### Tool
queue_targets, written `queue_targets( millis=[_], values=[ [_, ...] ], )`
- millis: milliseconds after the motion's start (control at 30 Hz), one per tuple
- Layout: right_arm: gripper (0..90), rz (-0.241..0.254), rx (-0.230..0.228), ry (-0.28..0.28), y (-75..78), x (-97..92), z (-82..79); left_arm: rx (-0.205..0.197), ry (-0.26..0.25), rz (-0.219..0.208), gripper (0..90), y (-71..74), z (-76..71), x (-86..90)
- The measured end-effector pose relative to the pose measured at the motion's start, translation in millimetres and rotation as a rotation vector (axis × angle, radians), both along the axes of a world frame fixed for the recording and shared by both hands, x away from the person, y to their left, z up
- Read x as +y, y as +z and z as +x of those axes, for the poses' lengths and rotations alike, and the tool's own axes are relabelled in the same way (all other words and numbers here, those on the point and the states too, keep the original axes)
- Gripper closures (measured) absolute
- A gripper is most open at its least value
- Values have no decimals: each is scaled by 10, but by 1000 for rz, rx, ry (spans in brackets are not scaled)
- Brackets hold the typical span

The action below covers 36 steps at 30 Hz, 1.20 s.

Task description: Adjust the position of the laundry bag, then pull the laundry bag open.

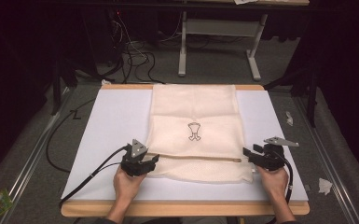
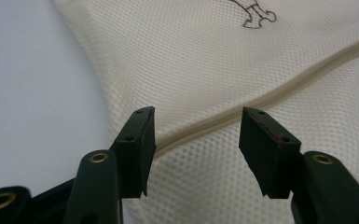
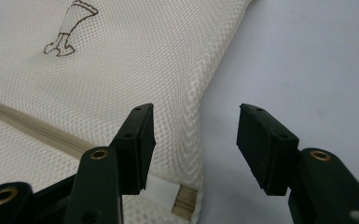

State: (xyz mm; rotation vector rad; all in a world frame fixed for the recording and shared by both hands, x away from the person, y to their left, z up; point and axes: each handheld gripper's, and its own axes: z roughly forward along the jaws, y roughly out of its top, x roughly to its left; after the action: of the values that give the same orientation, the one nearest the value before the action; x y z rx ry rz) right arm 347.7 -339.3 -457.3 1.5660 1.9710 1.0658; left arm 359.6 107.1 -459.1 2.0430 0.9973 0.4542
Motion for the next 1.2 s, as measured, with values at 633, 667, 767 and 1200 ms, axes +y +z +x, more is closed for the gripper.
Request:
queue_targets(
  millis=[633, 667, 767, 1200],
  values=[
    [620, 33, 17, -1, -113, -1, -233, 17, -70, -9, 442, -126, -170, -314],
    [620, 33, 17, -1, -113, -1, -233, 17, -70, -9, 442, -126, -170, -314],
    [637, 39, 25, 0, -122, -12, -244, 16, -92, -14, 440, -101, -184, -406],
    [660, 40, 60, 7, -162, -12, -181, 13, -218, -33, 446, 32, -172, -968]
  ],
)
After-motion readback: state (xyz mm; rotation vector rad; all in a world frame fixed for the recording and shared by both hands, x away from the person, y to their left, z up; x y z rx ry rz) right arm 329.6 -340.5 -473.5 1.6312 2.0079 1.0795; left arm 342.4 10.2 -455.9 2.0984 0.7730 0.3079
